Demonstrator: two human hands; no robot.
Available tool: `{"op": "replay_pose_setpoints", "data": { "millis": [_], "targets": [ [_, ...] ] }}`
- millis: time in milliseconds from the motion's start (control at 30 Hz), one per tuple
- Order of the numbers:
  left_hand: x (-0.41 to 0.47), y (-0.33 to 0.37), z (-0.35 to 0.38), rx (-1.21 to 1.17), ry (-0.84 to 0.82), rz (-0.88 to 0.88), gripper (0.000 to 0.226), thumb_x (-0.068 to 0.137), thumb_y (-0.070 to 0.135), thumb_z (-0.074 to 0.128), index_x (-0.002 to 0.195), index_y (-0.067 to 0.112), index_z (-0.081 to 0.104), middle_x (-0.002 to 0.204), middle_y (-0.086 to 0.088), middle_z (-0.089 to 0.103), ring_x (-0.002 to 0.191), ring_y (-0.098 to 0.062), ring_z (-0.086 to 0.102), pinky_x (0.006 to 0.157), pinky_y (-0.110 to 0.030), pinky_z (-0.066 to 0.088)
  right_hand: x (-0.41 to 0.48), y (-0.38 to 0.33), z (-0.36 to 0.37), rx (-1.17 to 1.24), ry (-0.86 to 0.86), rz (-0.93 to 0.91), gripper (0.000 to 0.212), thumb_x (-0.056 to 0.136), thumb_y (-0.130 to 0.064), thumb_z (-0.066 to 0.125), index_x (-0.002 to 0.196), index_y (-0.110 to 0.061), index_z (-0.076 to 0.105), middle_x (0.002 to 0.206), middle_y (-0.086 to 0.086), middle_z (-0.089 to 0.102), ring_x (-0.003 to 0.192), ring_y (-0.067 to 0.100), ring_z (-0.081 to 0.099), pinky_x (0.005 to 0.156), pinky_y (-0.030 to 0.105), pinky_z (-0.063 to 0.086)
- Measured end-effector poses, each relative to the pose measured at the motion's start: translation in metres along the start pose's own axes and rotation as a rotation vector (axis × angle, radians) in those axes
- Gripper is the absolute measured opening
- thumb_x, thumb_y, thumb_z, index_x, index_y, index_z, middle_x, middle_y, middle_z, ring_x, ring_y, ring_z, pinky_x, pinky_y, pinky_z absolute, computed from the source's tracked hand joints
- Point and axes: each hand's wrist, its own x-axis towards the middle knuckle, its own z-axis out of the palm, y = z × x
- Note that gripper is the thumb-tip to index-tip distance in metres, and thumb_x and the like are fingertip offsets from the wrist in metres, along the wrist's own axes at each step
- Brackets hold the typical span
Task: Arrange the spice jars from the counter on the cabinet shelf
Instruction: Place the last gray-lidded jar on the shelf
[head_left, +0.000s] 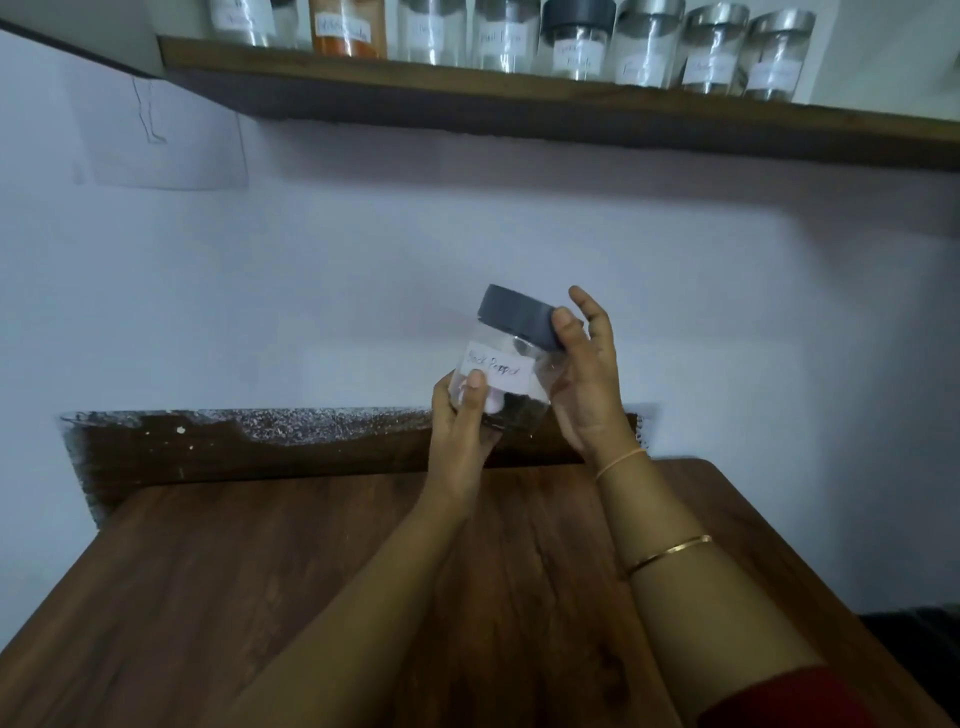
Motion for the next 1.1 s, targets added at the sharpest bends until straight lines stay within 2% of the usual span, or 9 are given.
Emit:
{"op": "replay_pose_setpoints", "data": {
  "millis": [100, 200, 267, 400, 500, 600, 833, 1000, 1100],
  "targets": [
    [0.001, 0.014, 0.012, 0.075, -0.016, 0.096, 0.063, 0.077, 0.054, 0.065, 0.125, 0.020, 0.042, 0.117, -0.004, 0.060, 0.106, -0.016, 0.062, 0.089, -0.036, 0.053, 0.006, -0.021, 0.017, 0.037, -0.019, -0.023, 0.054, 0.071, -0.042, 0.067, 0.120, -0.023, 0.051, 0.099, -0.002, 0.063, 0.093, 0.018, 0.063, 0.080, 0.036, 0.053],
    [0.001, 0.027, 0.021, 0.159, -0.003, 0.201, 0.049, 0.073, 0.048, 0.063, 0.115, 0.033, 0.043, 0.110, 0.007, 0.061, 0.097, -0.001, 0.063, 0.079, -0.024, 0.054, 0.007, -0.038, 0.031, 0.055, -0.071, -0.023, 0.059, 0.066, -0.049, 0.064, 0.116, -0.020, 0.054, 0.124, 0.018, 0.054, 0.112, 0.038, 0.054, 0.094, 0.052, 0.044],
    [-0.001, 0.036, 0.026, 0.199, 0.003, 0.262, 0.048, 0.075, 0.042, 0.062, 0.116, 0.031, 0.040, 0.109, 0.008, 0.060, 0.091, 0.005, 0.062, 0.071, -0.016, 0.052, 0.007, -0.048, 0.037, 0.062, -0.112, -0.017, 0.066, 0.064, -0.050, 0.068, 0.119, -0.017, 0.053, 0.134, 0.025, 0.045, 0.114, 0.042, 0.052, 0.090, 0.049, 0.046],
    [-0.007, 0.051, 0.038, 0.248, 0.036, 0.362, 0.054, 0.073, 0.040, 0.066, 0.117, 0.031, 0.036, 0.114, 0.006, 0.057, 0.094, 0.005, 0.061, 0.067, -0.011, 0.050, 0.008, -0.066, 0.045, 0.089, -0.218, 0.003, 0.082, 0.055, -0.056, 0.077, 0.121, -0.015, 0.052, 0.120, 0.018, 0.054, 0.097, 0.031, 0.061, 0.075, 0.035, 0.054],
    [-0.013, 0.060, 0.046, 0.293, 0.057, 0.433, 0.057, 0.068, 0.050, 0.069, 0.114, 0.037, 0.036, 0.117, 0.005, 0.056, 0.099, 0.000, 0.061, 0.071, -0.016, 0.053, 0.009, -0.073, 0.048, 0.126, -0.270, 0.002, 0.095, 0.046, -0.064, 0.078, 0.122, -0.014, 0.051, 0.114, 0.016, 0.059, 0.095, 0.030, 0.064, 0.082, 0.041, 0.053],
    [-0.019, 0.066, 0.053, 0.355, 0.099, 0.486, 0.063, 0.065, 0.057, 0.066, 0.115, 0.036, 0.035, 0.118, 0.004, 0.056, 0.102, -0.005, 0.061, 0.077, -0.028, 0.057, 0.010, -0.079, 0.047, 0.190, -0.317, -0.002, 0.081, 0.051, -0.061, 0.077, 0.115, -0.015, 0.058, 0.101, 0.011, 0.070, 0.091, 0.028, 0.068, 0.085, 0.043, 0.052],
    [-0.025, 0.070, 0.068, 0.422, 0.140, 0.561, 0.065, 0.066, 0.059, 0.066, 0.117, 0.035, 0.034, 0.119, 0.005, 0.055, 0.106, -0.009, 0.059, 0.081, -0.036, 0.057, 0.008, -0.088, 0.039, 0.195, -0.284, -0.054, 0.064, 0.051, -0.060, 0.076, 0.100, -0.020, 0.069, 0.088, 0.004, 0.074, 0.079, 0.021, 0.072, 0.062, 0.028, 0.057],
    [-0.024, 0.065, 0.076, 0.411, 0.093, 0.550, 0.061, 0.065, 0.060, 0.065, 0.113, 0.043, 0.032, 0.123, 0.003, 0.054, 0.109, -0.012, 0.058, 0.077, -0.026, 0.057, 0.009, -0.095, 0.028, 0.200, -0.284, -0.061, 0.071, 0.050, -0.060, 0.077, 0.107, -0.020, 0.063, 0.092, 0.004, 0.074, 0.082, 0.023, 0.072, 0.067, 0.033, 0.058],
    [-0.021, 0.059, 0.083, 0.413, 0.067, 0.543, 0.060, 0.065, 0.061, 0.064, 0.113, 0.043, 0.032, 0.122, 0.007, 0.054, 0.108, -0.007, 0.058, 0.076, -0.023, 0.057, 0.011, -0.101, 0.021, 0.178, -0.277, -0.062, 0.080, 0.049, -0.061, 0.078, 0.114, -0.018, 0.061, 0.103, 0.008, 0.070, 0.090, 0.027, 0.069, 0.077, 0.039, 0.057]
  ]
}}
